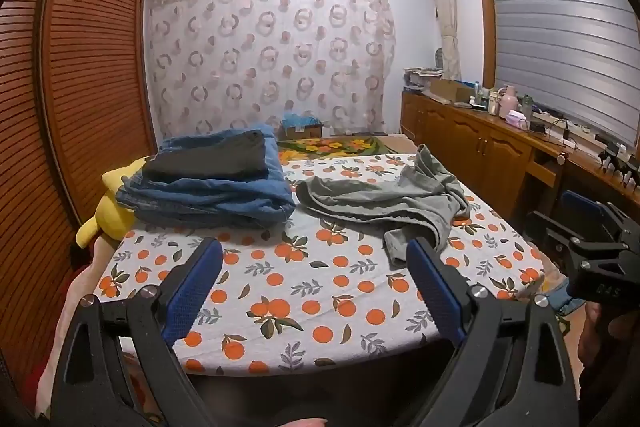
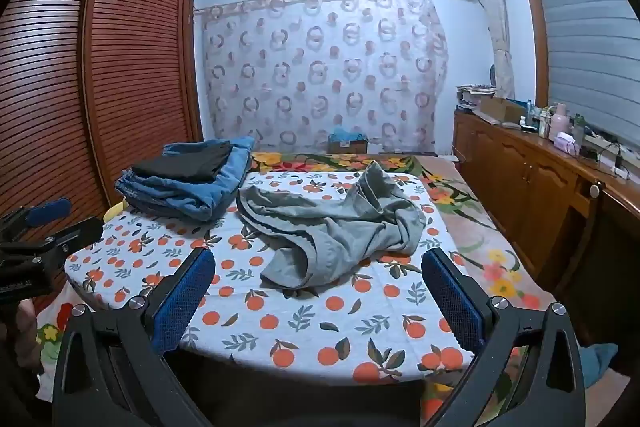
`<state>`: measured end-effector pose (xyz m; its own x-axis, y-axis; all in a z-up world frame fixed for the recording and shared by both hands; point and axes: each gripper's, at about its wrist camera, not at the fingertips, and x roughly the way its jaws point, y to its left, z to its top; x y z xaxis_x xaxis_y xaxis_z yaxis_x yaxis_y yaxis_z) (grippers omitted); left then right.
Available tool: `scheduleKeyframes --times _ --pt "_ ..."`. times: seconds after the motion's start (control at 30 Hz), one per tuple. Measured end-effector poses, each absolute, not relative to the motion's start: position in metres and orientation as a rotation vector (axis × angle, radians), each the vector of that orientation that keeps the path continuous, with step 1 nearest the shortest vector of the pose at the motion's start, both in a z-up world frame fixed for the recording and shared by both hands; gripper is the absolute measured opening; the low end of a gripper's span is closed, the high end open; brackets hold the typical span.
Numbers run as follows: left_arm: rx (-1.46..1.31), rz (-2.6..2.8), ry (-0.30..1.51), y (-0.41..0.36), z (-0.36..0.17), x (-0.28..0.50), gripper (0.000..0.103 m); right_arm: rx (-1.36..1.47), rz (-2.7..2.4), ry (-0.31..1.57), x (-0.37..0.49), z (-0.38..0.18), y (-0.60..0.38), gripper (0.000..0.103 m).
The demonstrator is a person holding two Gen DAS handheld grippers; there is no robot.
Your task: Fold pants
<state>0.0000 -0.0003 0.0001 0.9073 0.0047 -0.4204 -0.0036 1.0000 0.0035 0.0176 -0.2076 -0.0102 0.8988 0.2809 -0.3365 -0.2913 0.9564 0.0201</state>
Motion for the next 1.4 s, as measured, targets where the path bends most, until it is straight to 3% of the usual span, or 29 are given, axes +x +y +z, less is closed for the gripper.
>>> scheduleKeyframes --times 1.4 --pt "0.009 0.005 0.431 -0.0002 0.0002 0.0005 0.093 -0.035 0.281 0.325 0.0151 -0.0084 -0.2085 0.103"
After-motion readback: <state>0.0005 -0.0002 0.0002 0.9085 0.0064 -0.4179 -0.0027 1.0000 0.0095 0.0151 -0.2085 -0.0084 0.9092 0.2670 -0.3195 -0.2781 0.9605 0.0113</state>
